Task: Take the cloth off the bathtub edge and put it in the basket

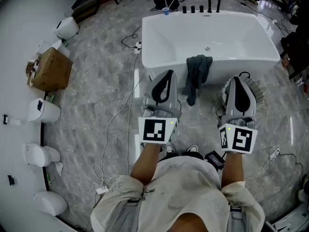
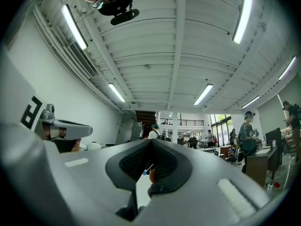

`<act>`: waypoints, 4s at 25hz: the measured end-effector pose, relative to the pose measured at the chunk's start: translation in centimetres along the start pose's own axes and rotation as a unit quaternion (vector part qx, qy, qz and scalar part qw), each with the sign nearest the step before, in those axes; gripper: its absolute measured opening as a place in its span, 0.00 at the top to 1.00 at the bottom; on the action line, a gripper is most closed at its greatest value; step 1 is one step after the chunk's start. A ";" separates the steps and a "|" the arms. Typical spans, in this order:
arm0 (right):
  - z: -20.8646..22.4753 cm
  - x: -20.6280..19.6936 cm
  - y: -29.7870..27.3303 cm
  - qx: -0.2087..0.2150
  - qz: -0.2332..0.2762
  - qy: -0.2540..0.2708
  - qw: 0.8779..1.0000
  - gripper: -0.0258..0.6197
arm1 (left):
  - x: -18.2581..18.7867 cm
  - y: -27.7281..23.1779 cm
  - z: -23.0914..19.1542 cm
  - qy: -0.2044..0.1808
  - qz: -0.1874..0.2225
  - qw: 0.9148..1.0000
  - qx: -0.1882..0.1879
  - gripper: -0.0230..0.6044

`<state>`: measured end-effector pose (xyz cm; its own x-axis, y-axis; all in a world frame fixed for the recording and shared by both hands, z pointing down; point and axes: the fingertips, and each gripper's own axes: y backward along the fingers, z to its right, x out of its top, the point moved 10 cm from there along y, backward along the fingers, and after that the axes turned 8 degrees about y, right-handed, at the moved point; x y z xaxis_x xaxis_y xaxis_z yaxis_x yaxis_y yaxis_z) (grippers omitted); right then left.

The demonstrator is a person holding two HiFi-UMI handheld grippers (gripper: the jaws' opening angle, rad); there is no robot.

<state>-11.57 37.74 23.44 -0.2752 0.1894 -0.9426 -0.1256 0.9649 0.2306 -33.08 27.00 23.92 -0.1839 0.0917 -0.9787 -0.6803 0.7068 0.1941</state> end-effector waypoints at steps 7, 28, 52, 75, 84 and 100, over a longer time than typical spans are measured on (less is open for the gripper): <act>3.7 -2.4 1.7 -0.001 -0.007 -0.032 0.999 0.96 | -1.6 -0.9 3.6 -0.022 -0.018 1.000 -0.009 0.97; 6.2 -5.7 -0.7 0.025 -0.025 -0.029 0.999 0.96 | -4.0 -4.3 5.3 0.000 -0.018 1.000 0.007 0.97; 4.1 -10.9 -17.2 0.037 -0.070 -0.010 0.997 0.96 | -7.8 -17.9 -4.7 0.028 -0.026 0.999 -0.005 0.97; 0.0 -14.1 -39.3 0.026 -0.095 0.000 0.995 0.96 | -9.0 -33.3 -20.2 0.035 -0.043 0.998 -0.022 0.97; 1.9 -17.0 -41.7 0.009 -0.090 -0.007 0.996 0.96 | -10.1 -36.5 -19.6 0.029 -0.032 0.999 -0.030 0.97; 7.7 -19.9 -46.4 0.067 -0.074 -0.037 0.994 0.96 | -12.2 -43.5 -16.3 0.002 -0.007 1.000 0.019 0.97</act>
<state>7.04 -9.41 29.60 -0.1918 0.0515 -0.9801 -0.0306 0.9978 0.0584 -12.85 -16.31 28.57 -0.1770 0.0793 -0.9810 -0.6554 0.7341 0.1776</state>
